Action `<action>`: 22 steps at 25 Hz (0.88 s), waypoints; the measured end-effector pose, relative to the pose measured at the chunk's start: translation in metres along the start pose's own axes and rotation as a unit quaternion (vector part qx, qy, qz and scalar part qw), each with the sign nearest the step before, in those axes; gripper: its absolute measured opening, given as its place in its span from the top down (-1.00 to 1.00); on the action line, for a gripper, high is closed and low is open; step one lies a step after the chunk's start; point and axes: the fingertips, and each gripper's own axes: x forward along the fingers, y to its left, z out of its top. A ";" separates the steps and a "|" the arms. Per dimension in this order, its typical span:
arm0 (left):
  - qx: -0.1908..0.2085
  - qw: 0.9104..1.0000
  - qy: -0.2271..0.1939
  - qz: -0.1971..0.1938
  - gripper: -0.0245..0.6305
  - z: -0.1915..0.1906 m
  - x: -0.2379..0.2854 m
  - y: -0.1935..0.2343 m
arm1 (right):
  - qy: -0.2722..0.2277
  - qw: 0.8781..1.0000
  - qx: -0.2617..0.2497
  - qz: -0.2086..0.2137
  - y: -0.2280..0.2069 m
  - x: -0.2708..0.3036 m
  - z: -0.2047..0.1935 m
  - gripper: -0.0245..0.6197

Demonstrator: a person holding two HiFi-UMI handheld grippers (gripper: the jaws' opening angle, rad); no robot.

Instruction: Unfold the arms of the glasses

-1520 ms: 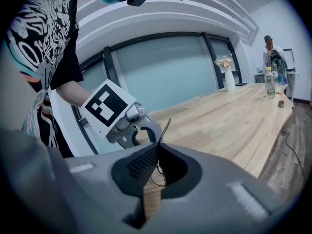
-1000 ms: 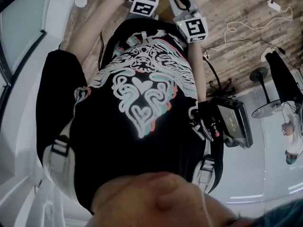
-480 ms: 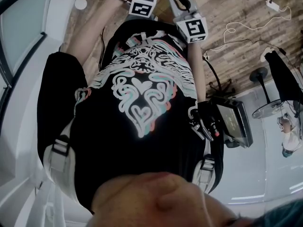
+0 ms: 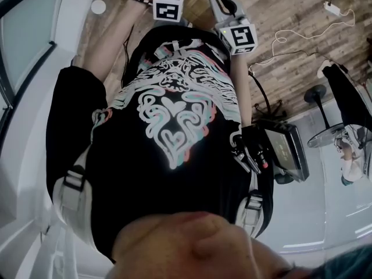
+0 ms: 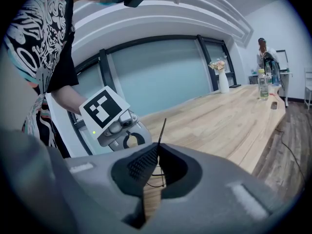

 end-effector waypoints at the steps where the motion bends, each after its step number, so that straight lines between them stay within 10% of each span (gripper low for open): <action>1: -0.007 1.000 -0.006 -0.002 0.93 0.001 -0.001 -0.001 | -0.002 1.000 0.001 -0.002 -0.002 -0.001 -0.001 0.90; 22: -0.126 0.983 -0.136 0.001 0.94 0.021 -0.011 0.022 | -0.008 0.999 -0.032 0.012 -0.020 -0.002 -0.006 0.90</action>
